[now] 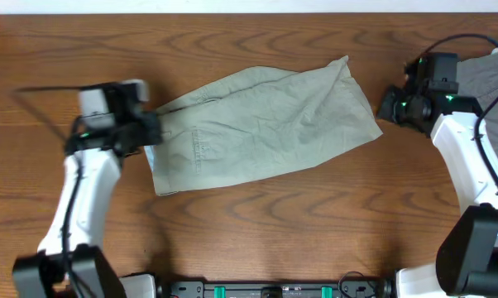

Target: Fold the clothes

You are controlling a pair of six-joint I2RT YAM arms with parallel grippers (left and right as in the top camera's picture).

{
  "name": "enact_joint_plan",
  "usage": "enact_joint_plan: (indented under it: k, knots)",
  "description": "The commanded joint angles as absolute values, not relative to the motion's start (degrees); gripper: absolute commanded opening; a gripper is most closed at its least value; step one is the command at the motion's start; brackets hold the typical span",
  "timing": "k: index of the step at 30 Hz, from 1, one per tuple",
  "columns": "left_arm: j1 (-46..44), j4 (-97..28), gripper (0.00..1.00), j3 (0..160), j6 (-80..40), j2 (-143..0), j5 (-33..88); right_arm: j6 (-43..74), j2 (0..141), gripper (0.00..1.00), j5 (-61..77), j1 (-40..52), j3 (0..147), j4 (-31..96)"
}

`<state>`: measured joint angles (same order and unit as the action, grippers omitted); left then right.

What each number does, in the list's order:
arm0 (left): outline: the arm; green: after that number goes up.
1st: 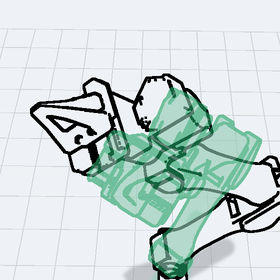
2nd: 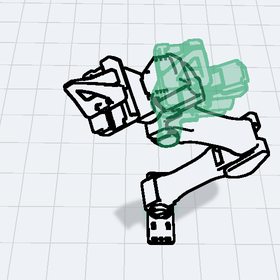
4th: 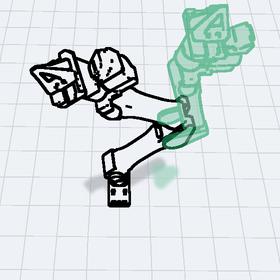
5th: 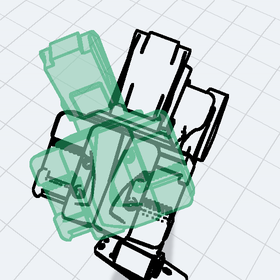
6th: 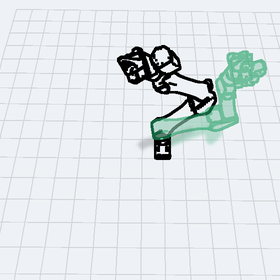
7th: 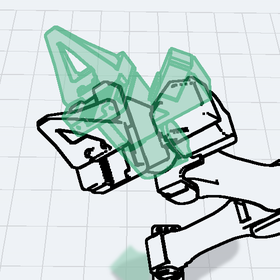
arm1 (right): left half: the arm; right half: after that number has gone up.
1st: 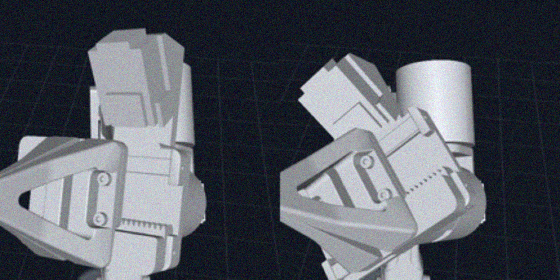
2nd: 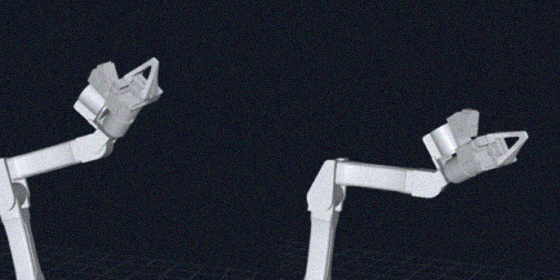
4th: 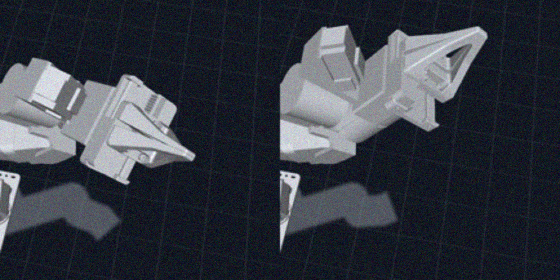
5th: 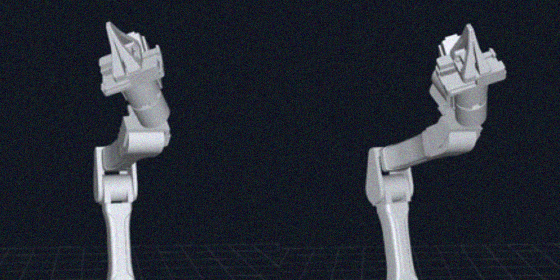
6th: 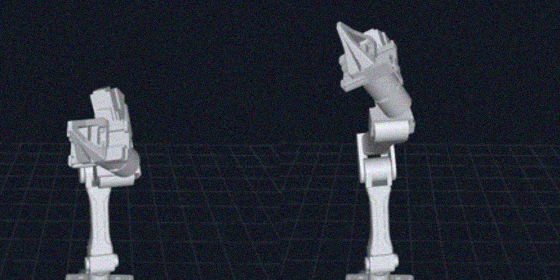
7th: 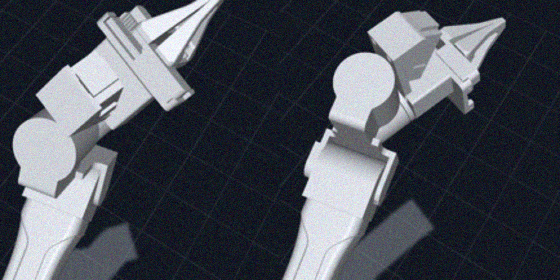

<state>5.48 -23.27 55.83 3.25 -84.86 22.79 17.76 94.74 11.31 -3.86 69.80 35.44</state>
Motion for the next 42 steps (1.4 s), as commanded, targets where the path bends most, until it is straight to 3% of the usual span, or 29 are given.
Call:
enact_joint_plan:
  k: [1, 11, 22, 29, 35, 42]
  knots:
    - [-0.36, -21.19, 0.06, 56.21, 11.03, -89.80, 26.57, 14.98, 97.84, 0.04, 16.95, -1.30, 69.63, 35.29]
    - [-9.30, 1.39, 0.06, 56.23, 11.90, -104.12, 23.66, 16.25, 108.86, 0.01, 19.97, 3.53, 69.63, 35.64]
    - [-4.16, -2.46, 0.06, 56.23, 5.54, -111.22, 6.55, 16.27, 112.64, 0.01, 9.58, 3.77, 69.58, 41.19]
    - [1.72, -5.21, 0.06, 56.95, 4.47, -109.95, 7.77, 16.51, 112.49, 0.01, 5.13, 3.70, 69.58, 46.06]
    - [-0.62, -8.99, 0.10, 57.30, 4.84, -101.10, 9.87, 1.85, 107.63, 0.01, 29.41, 3.84, 69.63, 39.31]
    - [-7.33, -6.85, 0.09, 57.30, 4.86, -93.12, 17.39, 1.26, 105.08, 0.02, 42.09, 6.46, 69.63, 26.57]
